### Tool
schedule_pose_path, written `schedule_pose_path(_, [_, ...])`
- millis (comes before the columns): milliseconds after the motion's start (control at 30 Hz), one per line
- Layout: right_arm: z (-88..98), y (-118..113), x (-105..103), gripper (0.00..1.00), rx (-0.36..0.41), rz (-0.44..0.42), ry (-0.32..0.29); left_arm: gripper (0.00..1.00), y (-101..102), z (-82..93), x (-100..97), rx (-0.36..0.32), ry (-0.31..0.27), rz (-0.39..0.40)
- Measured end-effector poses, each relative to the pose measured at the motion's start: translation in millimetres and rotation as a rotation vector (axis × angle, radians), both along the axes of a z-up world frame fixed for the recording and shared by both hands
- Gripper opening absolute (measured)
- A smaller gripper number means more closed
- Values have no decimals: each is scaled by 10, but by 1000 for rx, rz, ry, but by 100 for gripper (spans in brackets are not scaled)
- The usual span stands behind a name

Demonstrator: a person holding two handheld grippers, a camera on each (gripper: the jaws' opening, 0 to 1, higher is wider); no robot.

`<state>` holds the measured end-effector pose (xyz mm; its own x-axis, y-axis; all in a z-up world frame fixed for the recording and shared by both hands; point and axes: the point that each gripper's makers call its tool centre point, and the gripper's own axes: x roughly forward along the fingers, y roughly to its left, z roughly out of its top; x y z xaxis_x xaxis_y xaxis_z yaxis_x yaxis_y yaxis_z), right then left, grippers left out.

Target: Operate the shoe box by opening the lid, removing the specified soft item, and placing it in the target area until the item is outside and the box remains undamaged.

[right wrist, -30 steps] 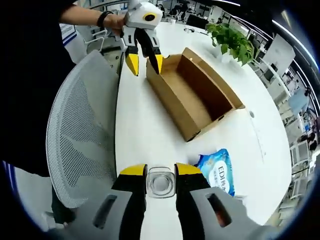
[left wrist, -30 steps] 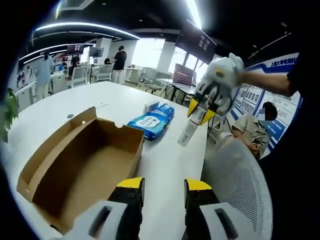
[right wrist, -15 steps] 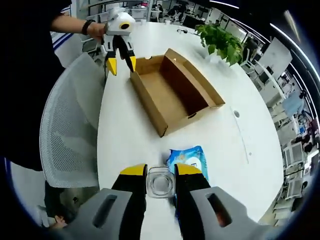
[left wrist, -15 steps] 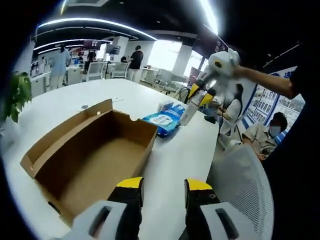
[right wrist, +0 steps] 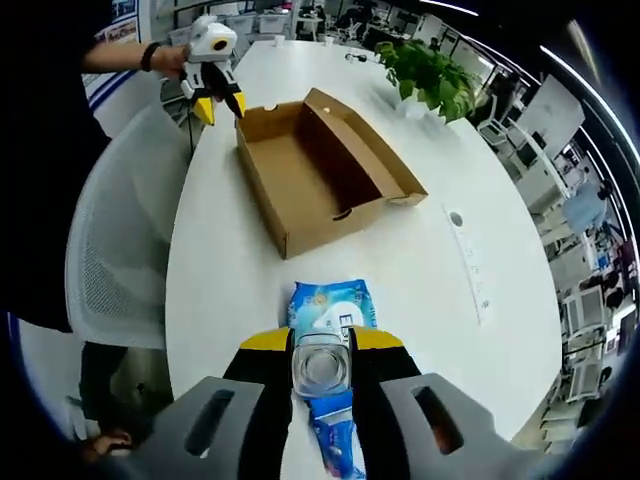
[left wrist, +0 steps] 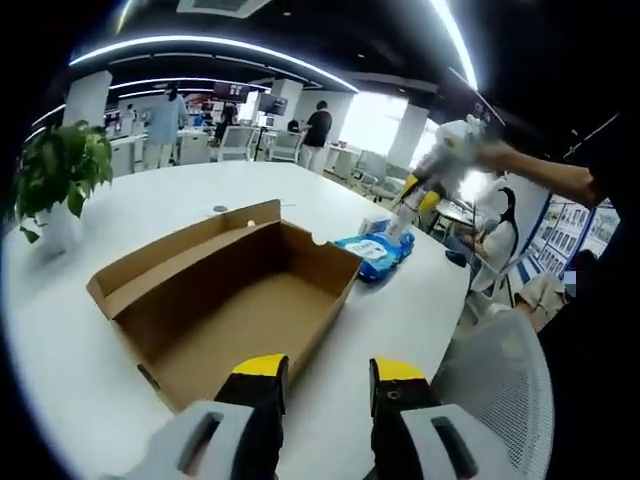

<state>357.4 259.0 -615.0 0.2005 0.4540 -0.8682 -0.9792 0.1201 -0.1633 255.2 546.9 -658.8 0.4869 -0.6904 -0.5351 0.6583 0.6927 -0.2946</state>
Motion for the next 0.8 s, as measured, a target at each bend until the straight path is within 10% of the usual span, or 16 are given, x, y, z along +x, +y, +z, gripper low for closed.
schedule_pose_path(800, [-98, -219, 578, 19, -37, -22, 5, 32, 189, 36, 34, 22, 0, 107])
